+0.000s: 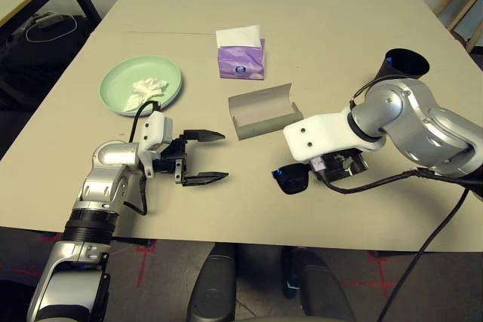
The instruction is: Organize and tidy the items on the table.
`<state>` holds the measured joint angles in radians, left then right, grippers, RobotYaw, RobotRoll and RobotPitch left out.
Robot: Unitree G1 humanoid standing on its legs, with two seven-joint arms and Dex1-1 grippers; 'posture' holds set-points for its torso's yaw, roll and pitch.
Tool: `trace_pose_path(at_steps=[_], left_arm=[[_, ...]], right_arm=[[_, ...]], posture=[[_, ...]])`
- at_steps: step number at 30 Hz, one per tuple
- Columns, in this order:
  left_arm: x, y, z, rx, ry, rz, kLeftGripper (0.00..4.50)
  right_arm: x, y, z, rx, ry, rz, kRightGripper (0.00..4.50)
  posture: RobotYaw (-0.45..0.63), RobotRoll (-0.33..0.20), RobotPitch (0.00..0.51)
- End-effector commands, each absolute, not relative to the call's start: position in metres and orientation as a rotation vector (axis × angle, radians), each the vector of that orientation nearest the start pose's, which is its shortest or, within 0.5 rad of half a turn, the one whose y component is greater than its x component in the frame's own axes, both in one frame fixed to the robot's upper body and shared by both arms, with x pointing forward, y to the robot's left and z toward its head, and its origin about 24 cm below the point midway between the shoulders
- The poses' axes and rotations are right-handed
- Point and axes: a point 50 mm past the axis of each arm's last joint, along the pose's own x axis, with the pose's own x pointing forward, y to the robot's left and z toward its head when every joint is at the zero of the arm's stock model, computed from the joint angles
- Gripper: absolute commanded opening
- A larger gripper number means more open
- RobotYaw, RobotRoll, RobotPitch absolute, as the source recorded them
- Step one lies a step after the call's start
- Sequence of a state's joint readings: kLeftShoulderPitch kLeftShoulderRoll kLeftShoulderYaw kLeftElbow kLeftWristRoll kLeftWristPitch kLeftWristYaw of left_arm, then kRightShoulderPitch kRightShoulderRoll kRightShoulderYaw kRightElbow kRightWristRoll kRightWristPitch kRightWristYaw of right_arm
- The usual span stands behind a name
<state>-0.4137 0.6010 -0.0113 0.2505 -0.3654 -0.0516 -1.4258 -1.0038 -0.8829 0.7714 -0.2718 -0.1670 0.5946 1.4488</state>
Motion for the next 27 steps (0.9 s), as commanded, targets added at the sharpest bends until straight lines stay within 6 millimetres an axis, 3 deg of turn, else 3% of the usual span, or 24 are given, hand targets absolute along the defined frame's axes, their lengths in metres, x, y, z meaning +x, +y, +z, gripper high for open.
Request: trace_pose_path(at_steps=[1, 27], left_arm=[[0.28, 0.204, 0.124, 0.341, -0.013, -1.39, 4.46], [0.28, 0.205, 0.125, 0.345, -0.011, -1.385, 4.46]], right_arm=[[0.282, -0.117, 0.204, -1.471, 0.559, 1.392, 4.5], [0.291, -0.106, 0.196, -1.463, 0.563, 1.429, 4.5]], posture=[[0.3, 0.0, 0.199], [0.3, 0.0, 0.193]])
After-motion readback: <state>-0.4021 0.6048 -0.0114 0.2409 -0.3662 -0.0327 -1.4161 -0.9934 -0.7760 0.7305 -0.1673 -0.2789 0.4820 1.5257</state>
